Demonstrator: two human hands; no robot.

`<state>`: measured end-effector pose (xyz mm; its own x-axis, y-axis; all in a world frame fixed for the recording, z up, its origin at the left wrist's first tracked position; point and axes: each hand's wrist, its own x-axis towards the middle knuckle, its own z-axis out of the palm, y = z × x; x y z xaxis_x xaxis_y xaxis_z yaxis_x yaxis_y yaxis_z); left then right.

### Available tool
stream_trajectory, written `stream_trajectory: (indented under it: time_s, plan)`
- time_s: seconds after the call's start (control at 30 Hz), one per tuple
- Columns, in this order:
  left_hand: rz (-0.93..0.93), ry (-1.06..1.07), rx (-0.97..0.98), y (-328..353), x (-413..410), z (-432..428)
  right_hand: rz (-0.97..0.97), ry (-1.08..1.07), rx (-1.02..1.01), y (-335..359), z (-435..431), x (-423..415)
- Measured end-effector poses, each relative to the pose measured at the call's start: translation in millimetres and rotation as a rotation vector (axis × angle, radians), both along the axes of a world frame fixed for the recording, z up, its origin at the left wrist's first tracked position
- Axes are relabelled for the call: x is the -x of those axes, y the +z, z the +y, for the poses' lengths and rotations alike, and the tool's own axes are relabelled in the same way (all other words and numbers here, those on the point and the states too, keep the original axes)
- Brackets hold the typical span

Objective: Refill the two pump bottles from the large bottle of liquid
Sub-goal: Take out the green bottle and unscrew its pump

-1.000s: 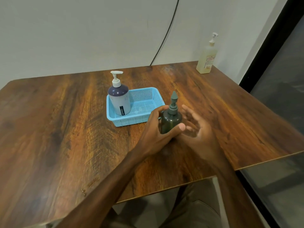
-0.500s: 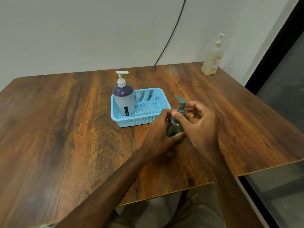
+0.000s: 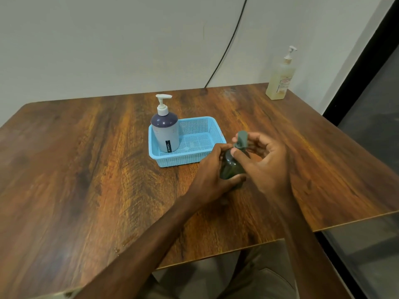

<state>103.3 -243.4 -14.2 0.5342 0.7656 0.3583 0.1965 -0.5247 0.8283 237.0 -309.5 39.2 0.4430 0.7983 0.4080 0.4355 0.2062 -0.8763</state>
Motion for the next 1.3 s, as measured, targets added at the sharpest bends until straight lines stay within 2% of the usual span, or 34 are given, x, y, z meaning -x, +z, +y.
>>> stream_trajectory:
  time_s: [0.1, 0.3, 0.5, 0.6, 0.73, 0.9, 0.97, 1.1, 1.3]
  plan:
    - [-0.002, 0.000, -0.001, 0, 0, 1, 0.006, 0.149, 0.076, 1, -2, -3]
    - [0.017, 0.016, 0.018, -3, 0, 1, -0.007, -0.089, 0.085, 5, -2, 2]
    - [-0.001, -0.003, 0.023, -5, 0, 4, 0.111, 0.201, 0.137, 8, -5, -12]
    - [-0.001, -0.016, 0.019, -6, -1, 3, 0.007, 0.127, 0.184, 3, 0, -9]
    - [-0.009, -0.008, 0.022, -7, -1, 4, 0.003, -0.013, 0.106, 0, 4, -4]
    - [-0.003, -0.013, 0.017, -7, 0, 4, 0.032, 0.248, 0.171, 4, -1, -16]
    - [0.007, -0.009, 0.010, -7, 0, 4, -0.004, 0.207, 0.204, 2, -2, -12]
    - [0.022, -0.002, 0.019, -8, 0, 4, -0.014, -0.026, 0.147, -1, -1, -4]
    - [0.017, 0.005, 0.025, -8, -1, 2, 0.017, -0.014, 0.057, 19, -8, -5]
